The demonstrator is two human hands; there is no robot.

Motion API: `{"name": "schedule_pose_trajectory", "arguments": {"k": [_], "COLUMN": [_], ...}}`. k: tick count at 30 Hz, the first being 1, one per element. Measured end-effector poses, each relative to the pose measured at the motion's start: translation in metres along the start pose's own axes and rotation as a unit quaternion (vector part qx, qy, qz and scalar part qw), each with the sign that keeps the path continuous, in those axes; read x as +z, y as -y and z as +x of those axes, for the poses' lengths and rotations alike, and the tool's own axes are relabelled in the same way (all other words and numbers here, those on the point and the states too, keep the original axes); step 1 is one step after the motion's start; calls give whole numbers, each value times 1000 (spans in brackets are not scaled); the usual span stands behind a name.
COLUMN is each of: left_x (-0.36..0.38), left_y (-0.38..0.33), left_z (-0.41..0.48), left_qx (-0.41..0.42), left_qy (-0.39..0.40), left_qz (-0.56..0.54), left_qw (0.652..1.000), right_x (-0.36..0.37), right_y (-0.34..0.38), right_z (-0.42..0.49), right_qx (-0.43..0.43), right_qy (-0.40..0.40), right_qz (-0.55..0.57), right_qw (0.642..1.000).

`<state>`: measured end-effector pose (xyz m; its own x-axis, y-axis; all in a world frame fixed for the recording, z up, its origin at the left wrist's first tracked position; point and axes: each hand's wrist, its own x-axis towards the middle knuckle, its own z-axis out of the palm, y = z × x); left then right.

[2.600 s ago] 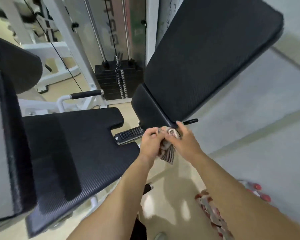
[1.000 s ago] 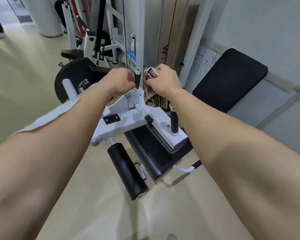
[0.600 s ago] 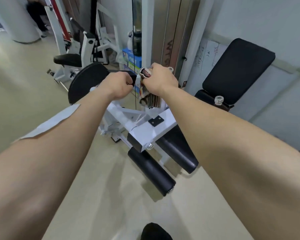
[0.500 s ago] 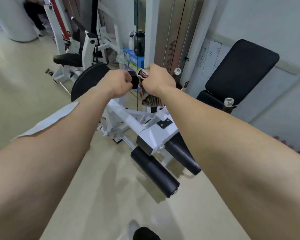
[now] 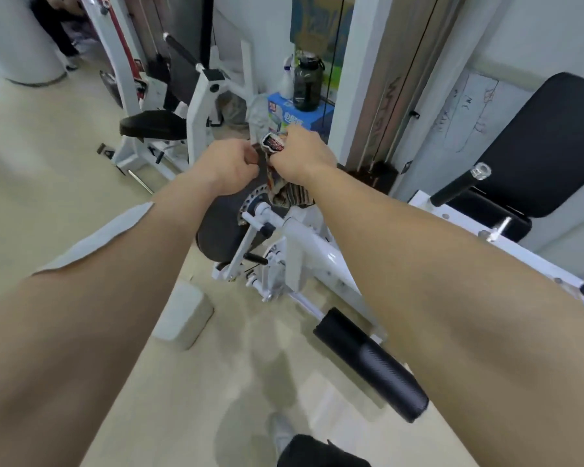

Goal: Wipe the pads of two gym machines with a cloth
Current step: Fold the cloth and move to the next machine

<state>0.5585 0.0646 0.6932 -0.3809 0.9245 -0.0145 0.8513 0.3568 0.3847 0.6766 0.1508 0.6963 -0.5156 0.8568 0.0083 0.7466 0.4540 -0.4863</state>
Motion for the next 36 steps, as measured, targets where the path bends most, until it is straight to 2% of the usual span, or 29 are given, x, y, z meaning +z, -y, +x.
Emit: {"name": "schedule_pose_trajectory", "arguments": {"k": [11, 18, 23, 28, 32, 36], "left_x": [-61, -89, -100, -109, -118, -133], "left_y": [237, 335, 383, 434, 479, 543], "left_z": [120, 211, 275, 343, 405, 495], "left_qx": [-7, -1, -15, -16, 8, 22], "left_qy": [72, 118, 182, 185, 182, 148], "left_qz": [3, -16, -151, -206, -187, -183], "left_qw": [997, 993, 972, 961, 965, 972], "right_x": [138, 199, 233, 267, 288, 315], "right_y": [164, 243, 274, 299, 323, 359], "right_z": [131, 226, 303, 377, 434, 510], "right_qx": [39, 63, 87, 138, 148, 189], "right_qy": [22, 37, 22, 22, 48, 77], "right_qz": [-9, -17, 82, 128, 150, 228], "right_qw": [999, 997, 993, 982, 976, 952]}}
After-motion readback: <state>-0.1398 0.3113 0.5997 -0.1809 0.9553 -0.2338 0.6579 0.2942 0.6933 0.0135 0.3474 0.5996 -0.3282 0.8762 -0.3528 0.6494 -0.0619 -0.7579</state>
